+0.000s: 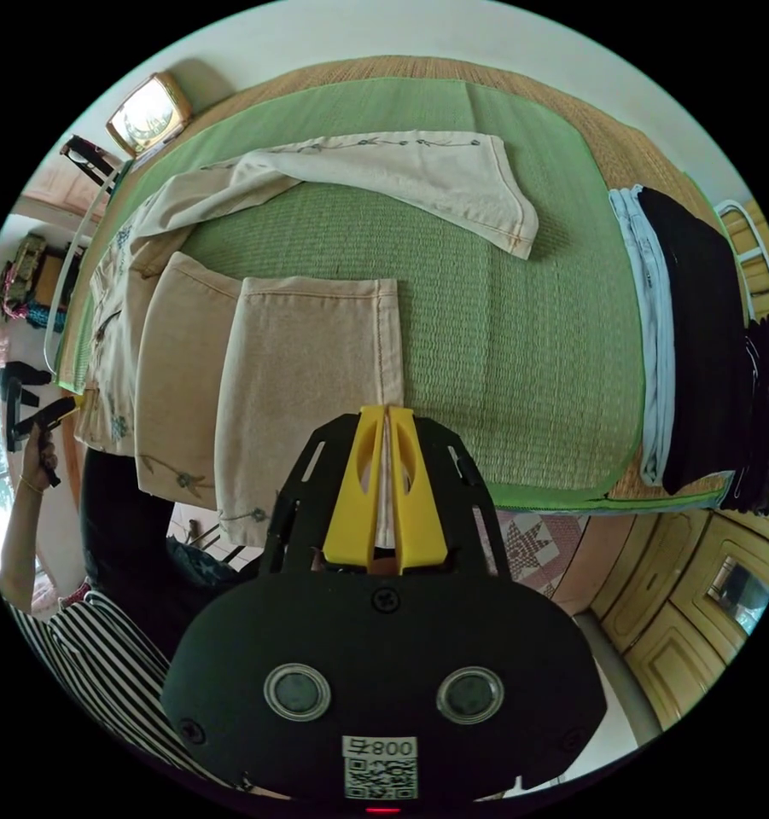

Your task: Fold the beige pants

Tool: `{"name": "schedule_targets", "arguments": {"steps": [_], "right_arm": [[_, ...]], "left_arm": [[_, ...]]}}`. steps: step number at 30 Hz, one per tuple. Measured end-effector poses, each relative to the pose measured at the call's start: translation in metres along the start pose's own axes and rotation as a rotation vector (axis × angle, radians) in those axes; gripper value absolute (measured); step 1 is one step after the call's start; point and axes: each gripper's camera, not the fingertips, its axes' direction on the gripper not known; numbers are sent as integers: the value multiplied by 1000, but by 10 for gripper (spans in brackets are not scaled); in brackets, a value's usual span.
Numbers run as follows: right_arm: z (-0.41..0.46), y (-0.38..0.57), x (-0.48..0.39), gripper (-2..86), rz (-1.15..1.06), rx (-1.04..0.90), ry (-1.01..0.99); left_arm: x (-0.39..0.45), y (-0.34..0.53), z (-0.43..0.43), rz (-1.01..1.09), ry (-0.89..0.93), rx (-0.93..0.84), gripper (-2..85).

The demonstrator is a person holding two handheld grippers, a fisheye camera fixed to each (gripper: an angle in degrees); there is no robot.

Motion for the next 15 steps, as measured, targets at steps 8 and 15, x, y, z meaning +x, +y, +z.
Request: {"name": "schedule_targets", "arguments": {"steps": [8, 15], "right_arm": [[0, 8, -15, -1, -38, 42, -8], [21, 17, -27, 0, -147, 21, 42]], "left_arm": [[6, -31, -36, -19, -185, 167, 8], [38, -38, -20, -19, -356, 232, 8]]}}
